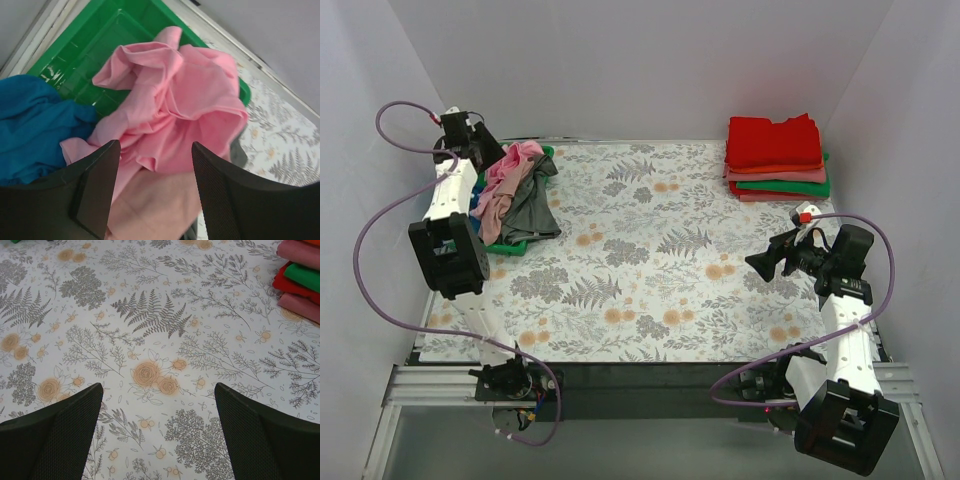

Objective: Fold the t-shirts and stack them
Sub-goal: Grab the tshirt from the pile

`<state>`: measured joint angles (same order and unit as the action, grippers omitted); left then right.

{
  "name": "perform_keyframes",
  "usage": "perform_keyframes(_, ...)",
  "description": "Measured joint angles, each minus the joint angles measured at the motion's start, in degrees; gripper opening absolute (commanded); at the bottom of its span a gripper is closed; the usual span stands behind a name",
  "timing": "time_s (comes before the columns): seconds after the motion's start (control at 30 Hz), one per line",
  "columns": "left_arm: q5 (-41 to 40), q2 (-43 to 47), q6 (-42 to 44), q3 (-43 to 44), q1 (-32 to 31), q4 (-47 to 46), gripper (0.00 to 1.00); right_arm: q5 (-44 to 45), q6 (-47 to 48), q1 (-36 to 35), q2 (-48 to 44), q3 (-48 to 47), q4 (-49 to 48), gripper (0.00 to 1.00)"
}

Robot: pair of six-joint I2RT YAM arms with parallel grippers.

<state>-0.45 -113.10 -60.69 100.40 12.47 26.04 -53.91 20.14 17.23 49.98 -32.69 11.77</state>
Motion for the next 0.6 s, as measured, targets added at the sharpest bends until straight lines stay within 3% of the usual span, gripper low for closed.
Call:
perform_keyframes(0.13,-3.34,-5.77,0.07,3.39,-0.04,0.94,0.53,-0.55,0.24,0.00,0.00,0.00,0.11,0.98)
perform_keyframes(0.2,-4.07,-8.87,0.57,4.96,-0.09,1.60,0.40,-0.90,0.31,0.00,0.00,0.00,0.13,0.98)
perform_keyframes(0.27,-4.74,-11.74,1.03,6.56,-0.24,2.43,0.20,-1.18,0.46,0.00,0.00,0.00,0.22,0.98)
perform_keyframes(0.3,-4.98,-13.03,1.27,7.15,-0.35,2.62,0.00,-1.31,0.63,0.00,0.00,0.00,0.24,0.98)
perform_keyframes(0.6,-8.96,-14.29,0.33,13.31,-0.87,3.34,0.00,-2.32,1.33,0.02,0.00,0.00,1.07,0.98)
